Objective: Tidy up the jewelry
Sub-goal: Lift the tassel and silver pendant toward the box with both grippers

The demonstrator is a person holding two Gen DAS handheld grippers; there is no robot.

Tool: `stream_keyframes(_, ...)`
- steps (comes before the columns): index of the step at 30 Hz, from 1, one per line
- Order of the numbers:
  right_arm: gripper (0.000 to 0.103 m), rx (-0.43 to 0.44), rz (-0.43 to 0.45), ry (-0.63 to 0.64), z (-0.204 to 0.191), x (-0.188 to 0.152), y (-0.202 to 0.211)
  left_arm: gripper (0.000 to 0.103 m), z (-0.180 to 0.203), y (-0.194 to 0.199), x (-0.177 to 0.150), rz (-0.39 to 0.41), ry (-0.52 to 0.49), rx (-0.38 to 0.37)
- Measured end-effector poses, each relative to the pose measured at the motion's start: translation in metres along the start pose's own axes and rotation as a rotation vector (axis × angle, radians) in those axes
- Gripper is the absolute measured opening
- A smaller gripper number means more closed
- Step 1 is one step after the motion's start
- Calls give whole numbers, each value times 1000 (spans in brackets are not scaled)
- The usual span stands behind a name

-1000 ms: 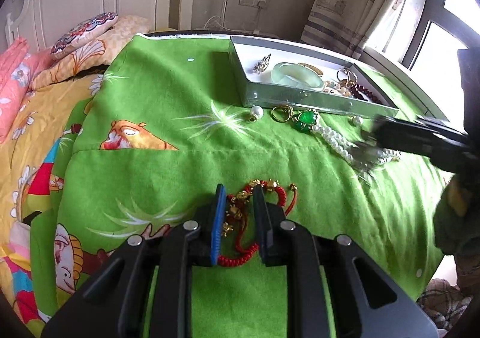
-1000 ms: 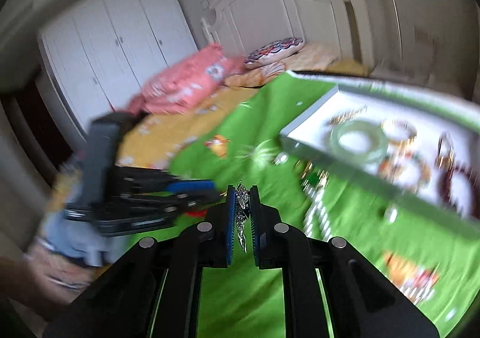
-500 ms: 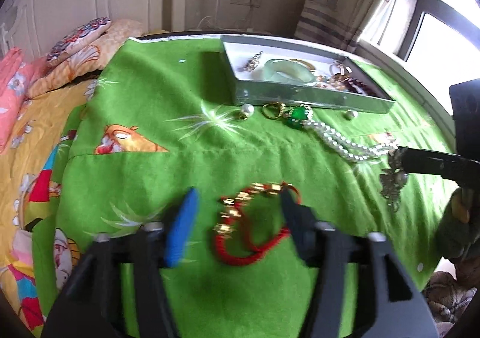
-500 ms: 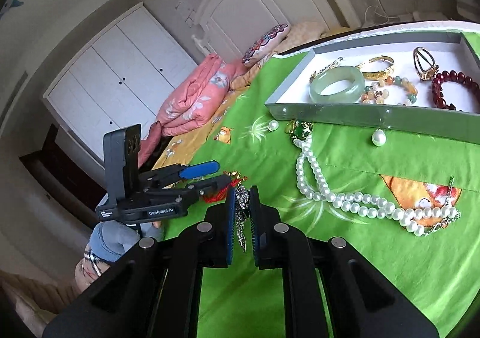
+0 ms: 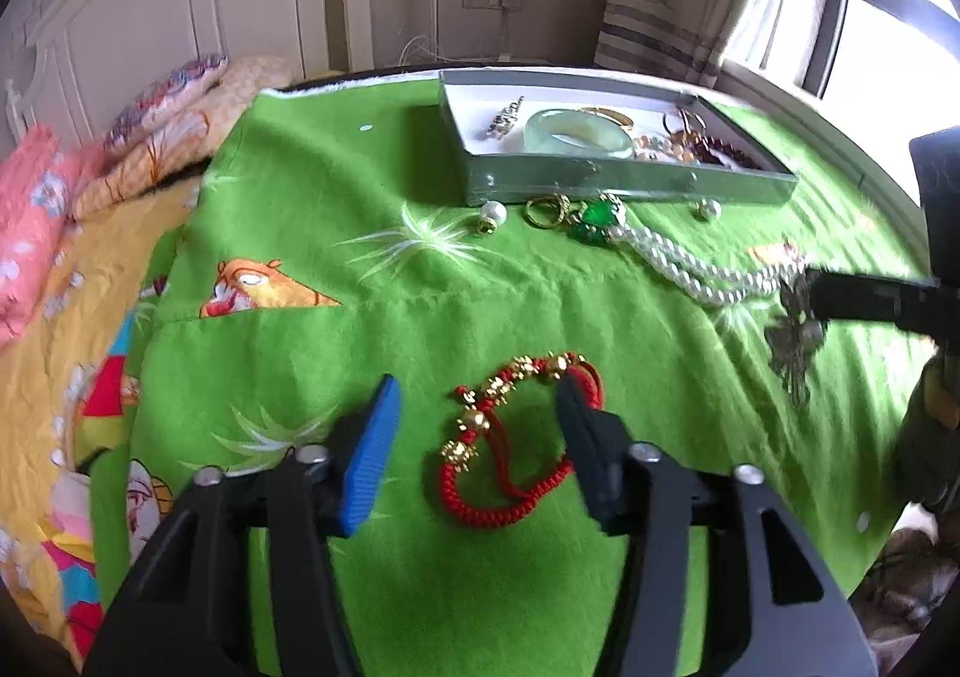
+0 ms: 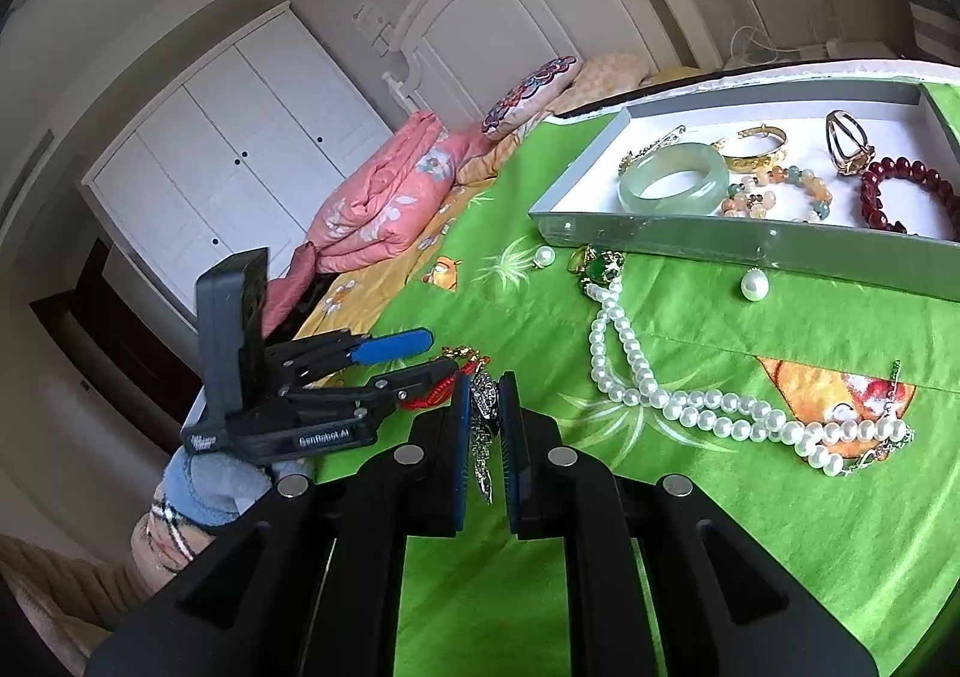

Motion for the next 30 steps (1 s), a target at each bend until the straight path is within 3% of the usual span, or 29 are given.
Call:
stream_keyframes(1,11,-1,-1,1,0,0,-1,38,8,0,-3,-3,-39,18)
stream_keyframes(3,11,-2,-2,5,0,0,-2,34,16,3,-7,12,-82,53)
stream_keyframes(5,11,-7,-2,12,0,0,-3,34,18,5,-11,15,-76,50)
stream_keyframes(7,11,-10,-4,17,-1,0,-4,40,13,7,-13,13,-36,36)
stream_keyframes(12,11,-11,-3,17,-1,-1,-4,40,9,11,-20,33,-24,24)
stream_keyframes(13,11,-10,-1,17,-1,-1,-4,36,9,11,-20,33,-21,26)
stream_keyframes(15,11,-13,-1,18,-1,-1,-5,17,7,13,-21,38,-6,27)
stream_keyframes(17,11,-13,1,19,-1,-1,-5,12,2,16,-23,52,34,-3)
stream_keyframes(19,11,-14,-2,21,-1,-2,-6,17,-3,19,-26,74,72,-15)
stream_keyframes(21,11,-13,-3,25,-1,-2,-6,50,-8,24,-30,83,116,-53)
stream_keyframes(22,11,-12,-2,27,-1,-2,-6,73,-9,28,-30,100,130,-55)
stream_keyframes(25,11,-8,1,27,-1,-2,-6,75,-6,49,-32,163,137,-97)
stream_keyframes(27,11,-7,4,27,-1,-2,-5,75,10,59,-30,175,62,-73)
stream_keyframes(30,11,-7,13,26,-1,-2,-3,56,36,56,-26,137,-64,-48)
Point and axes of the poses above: each gripper's, at about its wrist camera, not at the fingertips, and y roughly against the way its jaws point, z to its right, x to its top, the point moved 4 cm from there along -y, roughly the way its jaws point, and after that the axes turned 1 degree about -z, right-handed, at the moved point
